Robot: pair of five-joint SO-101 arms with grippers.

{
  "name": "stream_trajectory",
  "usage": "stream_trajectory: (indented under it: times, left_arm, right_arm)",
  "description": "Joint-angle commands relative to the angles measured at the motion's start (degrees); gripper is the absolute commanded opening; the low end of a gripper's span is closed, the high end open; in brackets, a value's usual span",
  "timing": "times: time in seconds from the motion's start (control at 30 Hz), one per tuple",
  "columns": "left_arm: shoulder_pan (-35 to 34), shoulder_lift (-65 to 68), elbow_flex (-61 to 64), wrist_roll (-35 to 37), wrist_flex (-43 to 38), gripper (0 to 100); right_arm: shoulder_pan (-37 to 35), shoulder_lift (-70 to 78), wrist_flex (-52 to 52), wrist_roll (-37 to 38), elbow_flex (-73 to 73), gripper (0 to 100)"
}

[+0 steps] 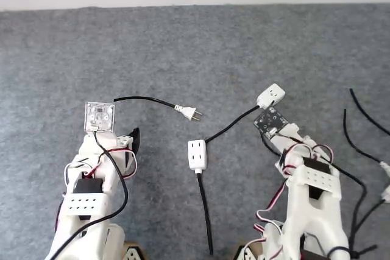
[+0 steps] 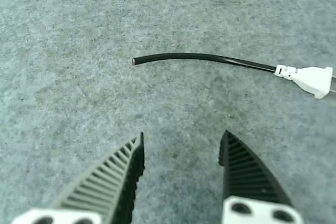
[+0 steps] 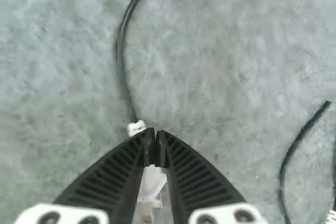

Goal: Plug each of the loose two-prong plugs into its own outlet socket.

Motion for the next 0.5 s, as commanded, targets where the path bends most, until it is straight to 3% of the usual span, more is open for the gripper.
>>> stream_trajectory:
  times: [0.0, 0.17, 0.47]
  left_arm:
    - [0.26, -0.09, -0.31, -0.62, -1.49, 23]
    - [0.26, -0.09, -0.31, -0.62, -1.49, 23]
    - [0.26, -0.09, -0.31, -0.62, -1.49, 23]
  right_arm:
    - [-0.40, -1.80, 3.30, 1.32, -0.18, 1.0]
    - [-3.03, -2.33, 9.80, 2.11, -0.53, 1.0]
    - [-2.95, -2.42, 6.99, 2.11, -0.62, 1.5]
